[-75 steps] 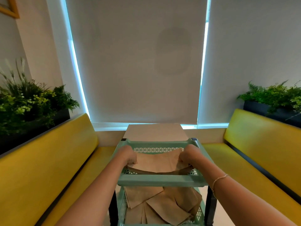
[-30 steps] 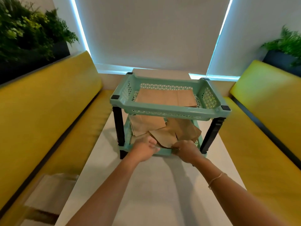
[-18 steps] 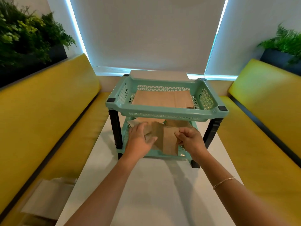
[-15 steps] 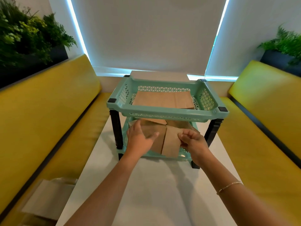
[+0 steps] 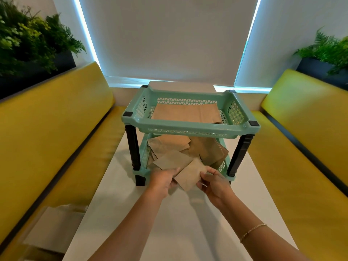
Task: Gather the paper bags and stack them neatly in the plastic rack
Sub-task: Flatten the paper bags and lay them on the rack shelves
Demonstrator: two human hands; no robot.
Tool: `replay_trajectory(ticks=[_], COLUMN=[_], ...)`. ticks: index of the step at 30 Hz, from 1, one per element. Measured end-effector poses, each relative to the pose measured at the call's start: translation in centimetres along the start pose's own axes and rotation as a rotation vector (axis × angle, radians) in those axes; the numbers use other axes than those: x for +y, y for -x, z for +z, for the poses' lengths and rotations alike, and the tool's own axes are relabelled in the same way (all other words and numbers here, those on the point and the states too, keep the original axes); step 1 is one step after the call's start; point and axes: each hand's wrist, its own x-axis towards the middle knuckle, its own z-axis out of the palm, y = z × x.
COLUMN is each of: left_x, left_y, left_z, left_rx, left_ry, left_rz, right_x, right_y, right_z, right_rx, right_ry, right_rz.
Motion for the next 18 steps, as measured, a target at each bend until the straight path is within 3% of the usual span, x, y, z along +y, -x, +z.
replay_trajectory(ticks=[3,6,9,11,14,18], left_x=[0.2,1.1,2.1,2.4,2.3,1.5], left_y=[-0.6,-0.7,-1.1,-1.5,-2.0,-2.4], left_z=[-0.8,-1.3,-1.5,-1.7,-2.2,-2.8], left_rx=[0.083,0.123,0.135,0.125,0.122,0.117], left_ry=[-0.062,-0.181,-0.295,-0.348,-0.377,-0.349], left_rz=[0.122,0.205,0.262,0.272,0.281,0.268], right_x=[-0.5,-2.1,-3.7,-4.4,-4.6,-4.5], right_y=[-0.2,-1.7,-4.0,-5.8,-7.9,-9.1], right_z=[0.2,1.1,2.4,2.6,2.5,2.5], right_rx=[0.076,0.203,0.297,0.39,0.49,0.519], right_ry=[0.339,0.952,1.292,1.52,1.654,1.642], right_rz=[-0.043,-0.305,-0.56,-0.579,-0.466,-0.478])
